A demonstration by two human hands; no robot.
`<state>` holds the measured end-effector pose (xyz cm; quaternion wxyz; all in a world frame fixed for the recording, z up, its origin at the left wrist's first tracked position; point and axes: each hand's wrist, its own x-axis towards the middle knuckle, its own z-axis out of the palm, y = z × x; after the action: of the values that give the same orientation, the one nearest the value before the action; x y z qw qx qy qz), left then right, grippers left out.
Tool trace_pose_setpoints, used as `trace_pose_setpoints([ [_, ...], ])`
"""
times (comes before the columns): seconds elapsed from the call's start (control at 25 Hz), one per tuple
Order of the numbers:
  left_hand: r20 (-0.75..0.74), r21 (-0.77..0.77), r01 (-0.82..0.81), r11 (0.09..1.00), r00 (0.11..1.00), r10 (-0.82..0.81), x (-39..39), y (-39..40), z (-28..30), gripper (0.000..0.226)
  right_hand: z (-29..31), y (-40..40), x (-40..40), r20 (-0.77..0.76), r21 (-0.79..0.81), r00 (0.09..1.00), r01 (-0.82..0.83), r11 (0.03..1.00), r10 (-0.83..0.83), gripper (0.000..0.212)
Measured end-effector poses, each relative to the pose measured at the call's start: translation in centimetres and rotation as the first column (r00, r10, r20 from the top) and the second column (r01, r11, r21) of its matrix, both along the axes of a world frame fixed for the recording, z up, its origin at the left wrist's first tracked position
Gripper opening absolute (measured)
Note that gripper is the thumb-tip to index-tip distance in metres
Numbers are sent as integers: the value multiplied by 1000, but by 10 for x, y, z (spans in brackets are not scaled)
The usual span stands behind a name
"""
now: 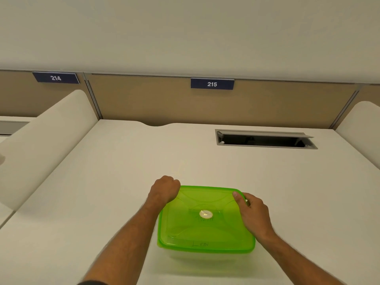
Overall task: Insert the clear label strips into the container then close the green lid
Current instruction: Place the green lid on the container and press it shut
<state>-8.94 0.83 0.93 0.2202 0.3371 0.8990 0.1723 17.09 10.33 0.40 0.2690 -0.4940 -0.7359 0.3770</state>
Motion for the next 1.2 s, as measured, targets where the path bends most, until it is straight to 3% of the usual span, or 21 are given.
trace_pose_setpoints([
  [0.4,5,8,-40,999,999,40,0,0,-4,38,-5,3,0,-4,-1,1000,24,1000,-24,35],
  [0.52,13,68,-156,985,988,155,7,-6,-2,60,-6,3,-1,0,0,1000,30,1000,-30,36],
  [0.64,22,103,-196,975,981,195,13,-14,2,69,-5,3,-2,9,-2,999,31,1000,-31,39],
  [1.2,50,183,-197,963,980,191,59,-84,2,54,-4,3,-4,98,47,995,14,999,-19,48],
])
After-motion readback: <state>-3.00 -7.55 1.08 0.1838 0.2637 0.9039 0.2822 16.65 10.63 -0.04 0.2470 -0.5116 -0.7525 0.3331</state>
